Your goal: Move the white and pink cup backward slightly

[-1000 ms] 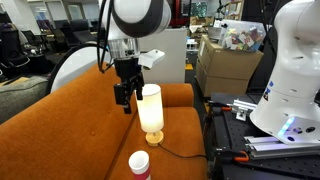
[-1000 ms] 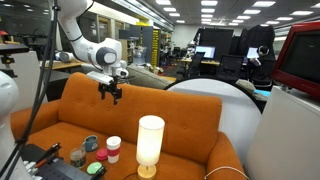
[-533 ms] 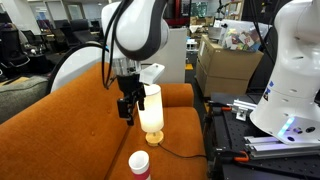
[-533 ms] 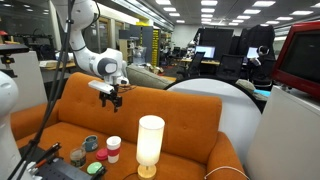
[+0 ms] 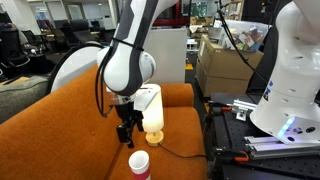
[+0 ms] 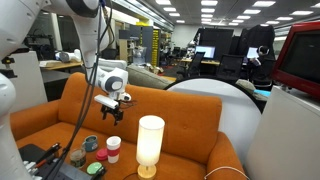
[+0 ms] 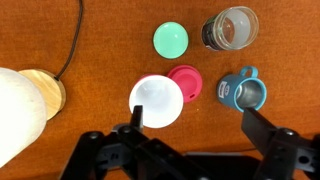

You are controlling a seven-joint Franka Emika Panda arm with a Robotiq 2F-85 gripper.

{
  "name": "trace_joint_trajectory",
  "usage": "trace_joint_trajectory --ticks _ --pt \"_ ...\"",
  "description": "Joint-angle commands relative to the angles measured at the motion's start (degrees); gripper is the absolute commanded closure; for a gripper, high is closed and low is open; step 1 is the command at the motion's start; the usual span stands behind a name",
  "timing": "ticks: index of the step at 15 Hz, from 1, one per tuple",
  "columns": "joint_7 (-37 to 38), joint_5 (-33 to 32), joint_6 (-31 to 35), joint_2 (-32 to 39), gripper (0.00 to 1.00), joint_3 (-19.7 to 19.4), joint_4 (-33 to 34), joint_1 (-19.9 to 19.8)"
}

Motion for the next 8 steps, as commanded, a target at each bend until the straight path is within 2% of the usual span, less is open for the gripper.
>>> trace_joint_trajectory --ticks 1,8 --pt "0.3 -0.6 -0.3 0.2 0.00 0.5 0.5 -0.5" --pt "0.5 -0.7 -0.1 0.8 0.00 0.5 1.1 -0.4"
